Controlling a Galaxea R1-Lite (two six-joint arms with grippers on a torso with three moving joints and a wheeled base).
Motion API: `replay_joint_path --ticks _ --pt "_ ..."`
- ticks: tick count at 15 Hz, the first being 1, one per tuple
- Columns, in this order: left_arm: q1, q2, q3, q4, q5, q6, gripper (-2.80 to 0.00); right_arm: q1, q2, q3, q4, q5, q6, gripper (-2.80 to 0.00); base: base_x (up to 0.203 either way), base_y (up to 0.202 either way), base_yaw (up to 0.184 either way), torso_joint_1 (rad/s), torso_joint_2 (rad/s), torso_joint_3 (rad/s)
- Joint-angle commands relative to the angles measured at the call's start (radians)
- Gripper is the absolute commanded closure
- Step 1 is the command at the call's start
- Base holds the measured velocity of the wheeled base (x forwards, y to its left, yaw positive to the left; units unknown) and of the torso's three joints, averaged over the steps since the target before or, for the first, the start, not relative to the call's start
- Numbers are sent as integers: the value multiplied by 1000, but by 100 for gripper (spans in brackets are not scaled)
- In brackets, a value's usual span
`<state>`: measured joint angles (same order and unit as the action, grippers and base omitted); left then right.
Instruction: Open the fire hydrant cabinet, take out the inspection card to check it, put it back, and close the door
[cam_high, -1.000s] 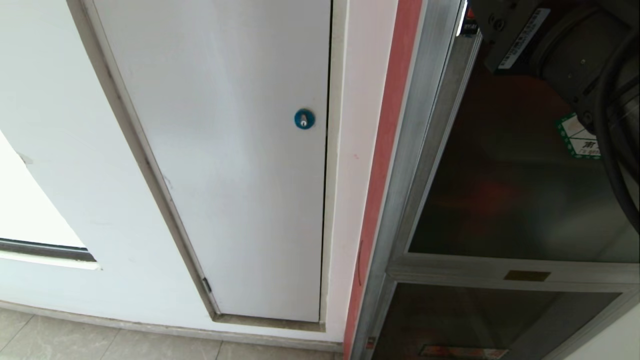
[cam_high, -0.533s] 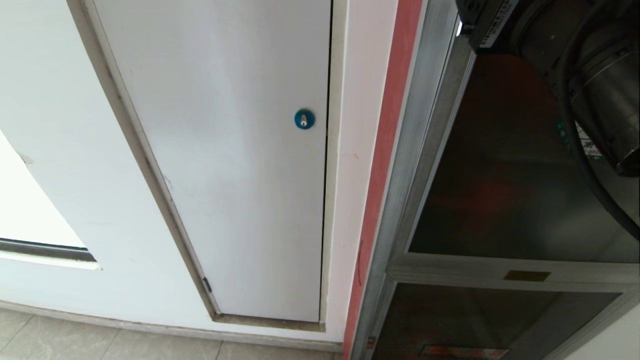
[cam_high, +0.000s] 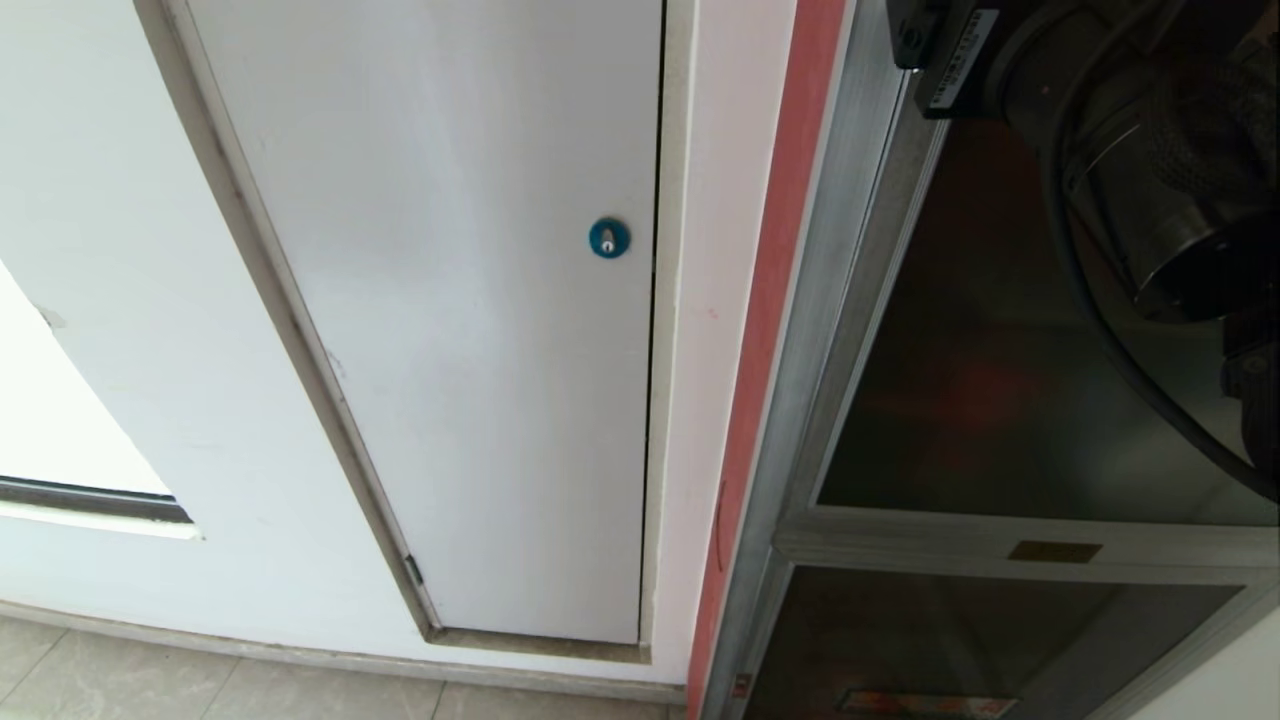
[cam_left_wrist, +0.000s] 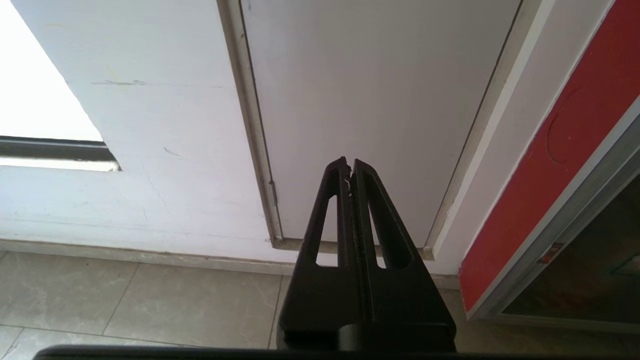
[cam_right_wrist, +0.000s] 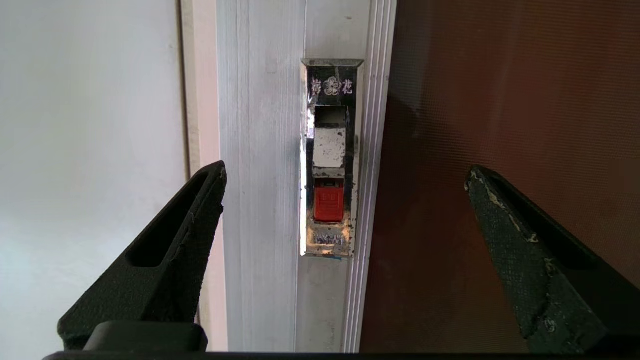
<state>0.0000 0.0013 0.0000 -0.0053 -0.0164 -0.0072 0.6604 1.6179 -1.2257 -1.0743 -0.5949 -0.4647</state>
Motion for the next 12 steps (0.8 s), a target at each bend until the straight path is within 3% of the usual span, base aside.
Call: replay_joint_path --ticks 1,5,6,12 --pt "0 0 0 0 0 0 0 -7 7 -4 -7 -3 -3 -280 0 0 0 0 0 0" --pt "0 0 0 -1 0 0 0 -18 14 -32 -4 3 -3 -280 0 0 0 0 0 0" --pt "0 0 0 0 0 0 0 -22 14 -35 -4 4 -3 0 0 0 0 0 0 0" --pt "0 0 0 -1 0 0 0 -33 27 -64 33 7 -3 0 0 0 0 0 0 0"
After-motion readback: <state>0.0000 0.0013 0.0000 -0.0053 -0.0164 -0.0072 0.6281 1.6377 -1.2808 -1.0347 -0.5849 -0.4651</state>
